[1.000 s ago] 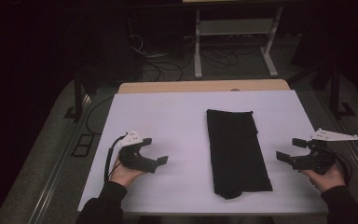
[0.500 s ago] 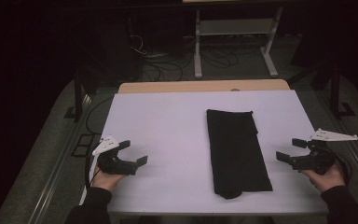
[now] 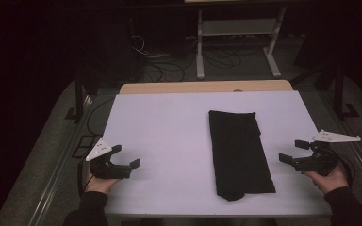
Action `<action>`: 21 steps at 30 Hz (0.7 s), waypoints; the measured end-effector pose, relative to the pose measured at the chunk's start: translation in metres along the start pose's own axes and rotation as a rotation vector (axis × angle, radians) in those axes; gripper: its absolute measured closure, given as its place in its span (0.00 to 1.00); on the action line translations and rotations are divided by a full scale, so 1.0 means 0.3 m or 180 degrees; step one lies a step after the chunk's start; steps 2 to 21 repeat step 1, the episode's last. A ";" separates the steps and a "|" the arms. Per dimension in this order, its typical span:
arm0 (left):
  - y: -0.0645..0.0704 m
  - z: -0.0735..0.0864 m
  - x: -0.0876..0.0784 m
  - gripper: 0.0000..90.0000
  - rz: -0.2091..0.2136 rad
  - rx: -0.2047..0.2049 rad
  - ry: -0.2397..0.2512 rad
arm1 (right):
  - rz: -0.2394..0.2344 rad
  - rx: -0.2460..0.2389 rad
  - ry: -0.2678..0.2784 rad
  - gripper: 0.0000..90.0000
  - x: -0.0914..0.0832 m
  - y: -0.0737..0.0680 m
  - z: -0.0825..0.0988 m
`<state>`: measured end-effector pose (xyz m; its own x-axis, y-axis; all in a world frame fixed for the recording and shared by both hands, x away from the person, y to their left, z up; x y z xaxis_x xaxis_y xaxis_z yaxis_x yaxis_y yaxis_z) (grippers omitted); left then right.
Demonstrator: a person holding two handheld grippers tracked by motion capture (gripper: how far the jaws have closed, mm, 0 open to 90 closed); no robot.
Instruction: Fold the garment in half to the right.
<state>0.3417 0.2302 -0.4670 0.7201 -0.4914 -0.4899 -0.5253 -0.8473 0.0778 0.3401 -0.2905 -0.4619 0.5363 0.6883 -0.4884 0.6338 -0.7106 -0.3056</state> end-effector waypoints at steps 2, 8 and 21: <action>0.001 0.001 0.002 0.00 0.0004 -0.0003 -0.0025 | -0.0001 -0.0005 -0.0002 0.00 0.002 0.001 0.000; 0.001 0.001 0.002 0.00 0.0004 -0.0003 -0.0025 | -0.0001 -0.0005 -0.0002 0.00 0.002 0.001 0.000; 0.001 0.001 0.002 0.00 0.0004 -0.0003 -0.0025 | -0.0001 -0.0005 -0.0002 0.00 0.002 0.001 0.000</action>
Point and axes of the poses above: each handheld gripper's, and its own axes: x roughly forward along the jaws, z roughly out of its underside, y roughly to its right, the point moved 9 cm from there along x, roughly forward along the jaws, and after that the axes turned 7 degrees about -z, right-handed, at the moved point
